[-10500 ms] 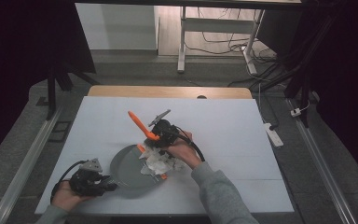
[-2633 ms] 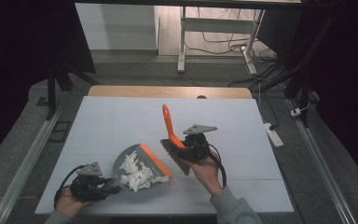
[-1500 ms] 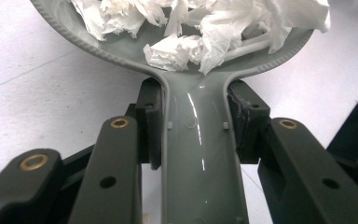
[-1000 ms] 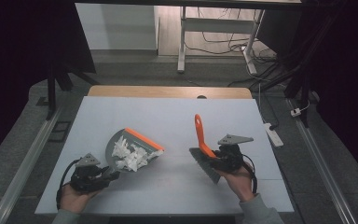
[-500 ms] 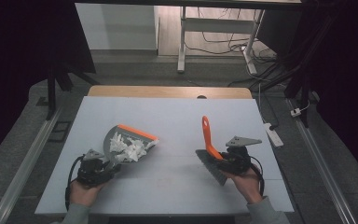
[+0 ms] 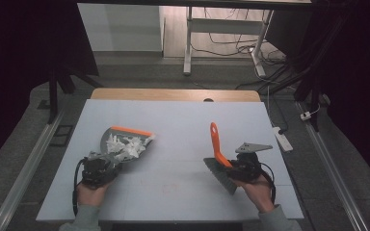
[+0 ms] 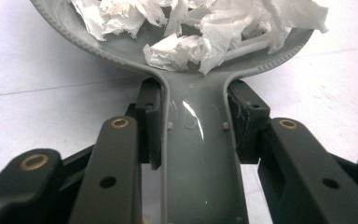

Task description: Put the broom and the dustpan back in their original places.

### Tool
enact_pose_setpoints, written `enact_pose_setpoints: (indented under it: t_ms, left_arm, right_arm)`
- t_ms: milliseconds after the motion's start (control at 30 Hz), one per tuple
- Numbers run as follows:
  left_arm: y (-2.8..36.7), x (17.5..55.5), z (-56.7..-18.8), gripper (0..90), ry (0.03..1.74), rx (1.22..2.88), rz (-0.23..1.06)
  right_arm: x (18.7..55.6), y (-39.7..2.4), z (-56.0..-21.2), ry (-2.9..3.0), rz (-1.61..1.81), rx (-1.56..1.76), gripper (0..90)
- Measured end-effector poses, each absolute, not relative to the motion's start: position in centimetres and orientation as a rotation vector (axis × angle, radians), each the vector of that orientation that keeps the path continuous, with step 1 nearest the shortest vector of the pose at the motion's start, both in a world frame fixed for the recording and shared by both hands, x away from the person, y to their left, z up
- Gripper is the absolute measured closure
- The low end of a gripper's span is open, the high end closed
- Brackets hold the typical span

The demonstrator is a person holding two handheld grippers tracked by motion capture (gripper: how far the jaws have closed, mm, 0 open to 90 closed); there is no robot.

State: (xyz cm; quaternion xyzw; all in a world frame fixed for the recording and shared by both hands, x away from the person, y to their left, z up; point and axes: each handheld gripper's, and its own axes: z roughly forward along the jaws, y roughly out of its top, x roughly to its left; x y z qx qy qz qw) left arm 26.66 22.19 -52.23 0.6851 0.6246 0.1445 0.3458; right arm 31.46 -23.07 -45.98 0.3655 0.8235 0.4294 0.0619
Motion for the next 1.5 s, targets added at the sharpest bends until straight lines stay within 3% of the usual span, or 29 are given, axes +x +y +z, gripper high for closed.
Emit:
enact_pose_setpoints:
  t_ms: [633, 1500]
  left_arm:
    - [19.4, 28.2, -53.8, 61.3, 1.775, 1.724, 0.457]
    - [19.6, 28.3, -53.7, 57.5, 1.74, 1.745, 0.433]
  right_arm:
    - [31.5, -22.6, -46.7, 2.525, 1.239, 1.109, 69.9]
    - [35.9, -23.7, -49.4, 2.559, 1.125, 1.299, 69.1]
